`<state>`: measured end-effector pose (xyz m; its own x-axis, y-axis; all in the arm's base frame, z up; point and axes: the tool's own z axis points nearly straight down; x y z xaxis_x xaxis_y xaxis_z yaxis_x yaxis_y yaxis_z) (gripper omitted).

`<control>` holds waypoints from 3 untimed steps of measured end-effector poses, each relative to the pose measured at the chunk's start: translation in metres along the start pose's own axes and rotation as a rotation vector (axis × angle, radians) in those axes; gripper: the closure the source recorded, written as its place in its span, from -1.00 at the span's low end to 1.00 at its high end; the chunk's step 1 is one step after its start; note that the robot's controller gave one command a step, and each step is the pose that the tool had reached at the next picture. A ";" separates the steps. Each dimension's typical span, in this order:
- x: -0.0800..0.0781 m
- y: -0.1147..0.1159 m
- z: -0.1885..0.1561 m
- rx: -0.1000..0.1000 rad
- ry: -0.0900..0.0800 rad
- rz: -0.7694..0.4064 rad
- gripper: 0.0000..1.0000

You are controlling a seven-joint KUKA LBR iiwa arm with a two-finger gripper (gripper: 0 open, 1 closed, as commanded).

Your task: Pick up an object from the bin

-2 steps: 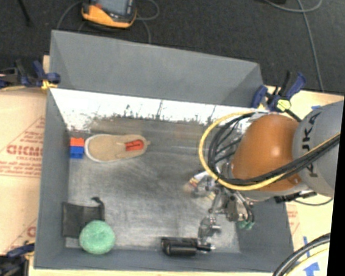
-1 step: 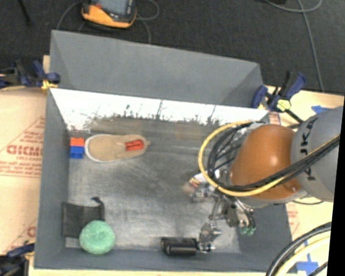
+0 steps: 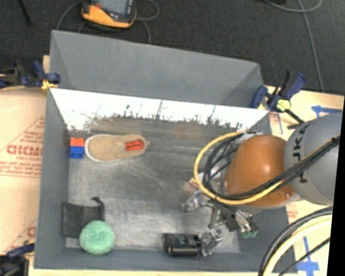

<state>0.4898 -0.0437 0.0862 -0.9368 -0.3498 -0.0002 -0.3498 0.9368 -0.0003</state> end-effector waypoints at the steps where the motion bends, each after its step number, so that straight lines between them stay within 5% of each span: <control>1: -0.010 0.007 0.013 0.003 -0.005 -0.167 -1.00; 2: 0.000 0.021 0.009 0.005 -0.014 -0.113 1.00; 3: 0.000 0.021 0.009 0.005 -0.014 -0.114 1.00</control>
Offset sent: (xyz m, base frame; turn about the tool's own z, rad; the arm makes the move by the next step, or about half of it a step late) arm -0.0116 0.0205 -0.0119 -0.1120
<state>0.4824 -0.0236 0.0769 -0.8908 -0.4541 -0.0140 -0.4541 0.8910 -0.0061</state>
